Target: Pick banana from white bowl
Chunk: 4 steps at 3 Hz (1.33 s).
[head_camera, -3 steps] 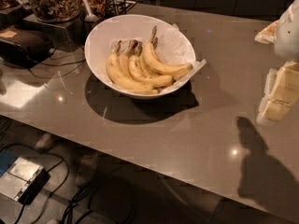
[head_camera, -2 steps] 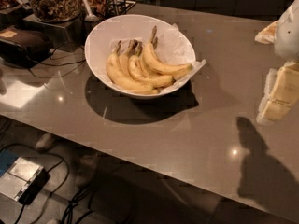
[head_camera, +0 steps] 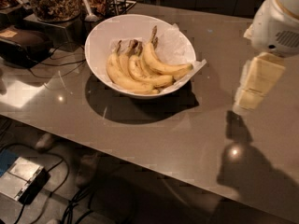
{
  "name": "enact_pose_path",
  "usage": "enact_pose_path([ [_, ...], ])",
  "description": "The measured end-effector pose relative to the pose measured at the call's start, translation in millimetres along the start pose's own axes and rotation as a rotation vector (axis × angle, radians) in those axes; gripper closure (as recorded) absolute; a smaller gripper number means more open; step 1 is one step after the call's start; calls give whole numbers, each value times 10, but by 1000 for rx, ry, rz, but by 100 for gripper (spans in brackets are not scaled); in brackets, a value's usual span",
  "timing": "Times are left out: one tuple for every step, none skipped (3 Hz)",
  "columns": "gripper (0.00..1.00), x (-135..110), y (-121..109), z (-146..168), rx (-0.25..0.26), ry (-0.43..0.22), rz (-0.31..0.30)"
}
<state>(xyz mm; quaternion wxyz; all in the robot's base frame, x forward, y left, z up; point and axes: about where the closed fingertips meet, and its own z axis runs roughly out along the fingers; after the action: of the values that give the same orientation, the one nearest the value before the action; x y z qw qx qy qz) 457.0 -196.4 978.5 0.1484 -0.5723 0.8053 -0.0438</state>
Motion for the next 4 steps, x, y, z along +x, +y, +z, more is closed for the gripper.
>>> enact_pose_path([
  [0, -278, -110, 132, -28, 65, 57],
  [0, -341, -120, 123, -18, 56, 63],
  [0, -413, -139, 147, -2, 32, 73],
  [0, -934, -261, 405, 32, 28, 107],
])
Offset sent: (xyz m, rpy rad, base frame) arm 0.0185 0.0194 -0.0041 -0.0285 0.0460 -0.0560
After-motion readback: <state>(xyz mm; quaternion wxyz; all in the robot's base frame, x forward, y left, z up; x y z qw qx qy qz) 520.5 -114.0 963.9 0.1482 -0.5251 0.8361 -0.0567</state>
